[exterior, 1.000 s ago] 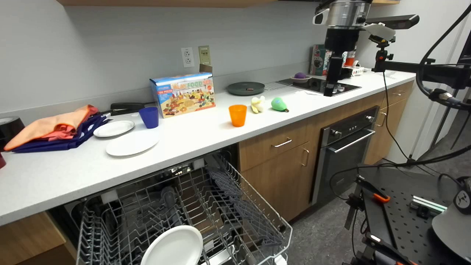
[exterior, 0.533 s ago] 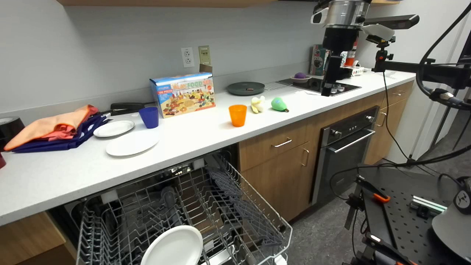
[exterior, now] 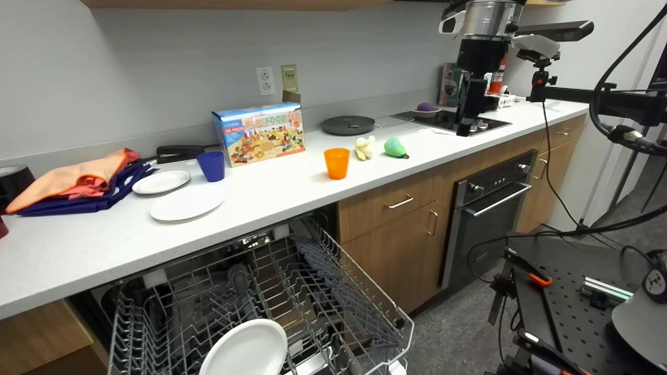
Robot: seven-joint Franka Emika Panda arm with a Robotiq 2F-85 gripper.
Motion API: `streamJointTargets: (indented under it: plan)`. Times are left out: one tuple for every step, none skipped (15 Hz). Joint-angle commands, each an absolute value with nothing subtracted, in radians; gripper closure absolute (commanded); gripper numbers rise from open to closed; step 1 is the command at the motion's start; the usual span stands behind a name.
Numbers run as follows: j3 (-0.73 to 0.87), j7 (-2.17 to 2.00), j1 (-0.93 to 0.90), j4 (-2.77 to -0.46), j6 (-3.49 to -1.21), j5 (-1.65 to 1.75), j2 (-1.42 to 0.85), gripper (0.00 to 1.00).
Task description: Pick up the white plate from the dish rack and put it on the countertop.
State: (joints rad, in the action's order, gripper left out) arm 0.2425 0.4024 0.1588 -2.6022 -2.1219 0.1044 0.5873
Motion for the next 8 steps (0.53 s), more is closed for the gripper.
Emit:
streamJointTargets:
  plan:
    - [0.261, 0.428, 0.147, -2.605, -2.133, 0.106, 0.591, 0.0]
    - [0.251, 0.407, 0.152, -2.601, -2.119, 0.109, 0.588, 0.0]
    - [0.251, 0.407, 0.152, -2.601, -2.119, 0.109, 0.588, 0.0]
    - [0.251, 0.407, 0.152, -2.601, -2.119, 0.109, 0.588, 0.0]
    - [0.251, 0.407, 0.152, -2.601, -2.119, 0.109, 0.588, 0.0]
    - [0.251, 0.407, 0.152, -2.601, -2.119, 0.109, 0.588, 0.0]
    - [0.251, 0.407, 0.152, -2.601, -2.119, 0.109, 0.588, 0.0]
    - [0.251, 0.407, 0.152, -2.601, -2.119, 0.109, 0.588, 0.0]
